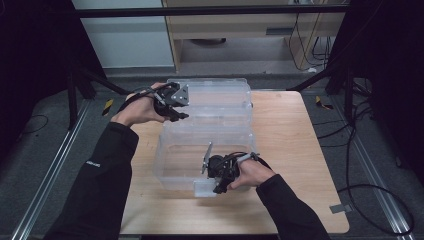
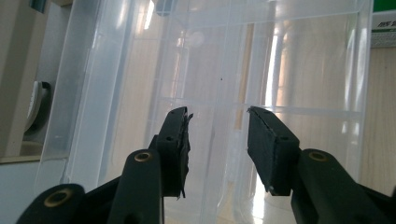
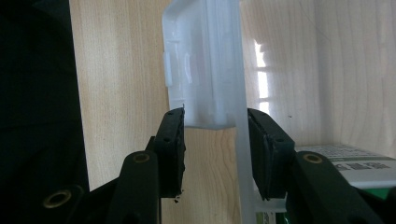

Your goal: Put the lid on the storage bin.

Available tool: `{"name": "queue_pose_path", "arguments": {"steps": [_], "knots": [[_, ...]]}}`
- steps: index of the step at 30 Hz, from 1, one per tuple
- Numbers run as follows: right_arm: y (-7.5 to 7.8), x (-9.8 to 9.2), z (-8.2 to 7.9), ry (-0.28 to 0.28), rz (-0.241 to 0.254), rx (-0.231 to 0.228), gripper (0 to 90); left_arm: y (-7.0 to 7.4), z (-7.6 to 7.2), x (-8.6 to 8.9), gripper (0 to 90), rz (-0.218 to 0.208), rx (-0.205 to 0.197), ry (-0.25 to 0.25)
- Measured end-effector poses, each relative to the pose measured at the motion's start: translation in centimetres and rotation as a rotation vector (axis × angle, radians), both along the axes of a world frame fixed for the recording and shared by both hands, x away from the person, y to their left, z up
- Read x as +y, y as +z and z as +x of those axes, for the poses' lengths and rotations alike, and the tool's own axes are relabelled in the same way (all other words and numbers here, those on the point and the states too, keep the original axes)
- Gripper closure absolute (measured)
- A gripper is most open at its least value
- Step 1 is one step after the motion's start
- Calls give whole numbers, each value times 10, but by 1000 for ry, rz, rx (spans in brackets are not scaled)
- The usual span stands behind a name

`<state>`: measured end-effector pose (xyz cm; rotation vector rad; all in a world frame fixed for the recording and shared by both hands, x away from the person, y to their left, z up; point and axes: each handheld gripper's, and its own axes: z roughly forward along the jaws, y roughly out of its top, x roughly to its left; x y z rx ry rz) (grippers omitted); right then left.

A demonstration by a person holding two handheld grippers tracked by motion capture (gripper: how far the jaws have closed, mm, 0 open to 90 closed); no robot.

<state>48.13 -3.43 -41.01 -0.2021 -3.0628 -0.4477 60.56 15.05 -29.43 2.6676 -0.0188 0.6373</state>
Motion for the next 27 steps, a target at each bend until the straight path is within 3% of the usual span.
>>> {"name": "queue_pose_path", "arguments": {"steps": [9,27], "knots": [[0,0,0,7,5,-8,596,-11,6,-8,642,74,2,1],[0,0,0,5,2,-10,596,-11,5,-18,779,106,-1,-9]]}}
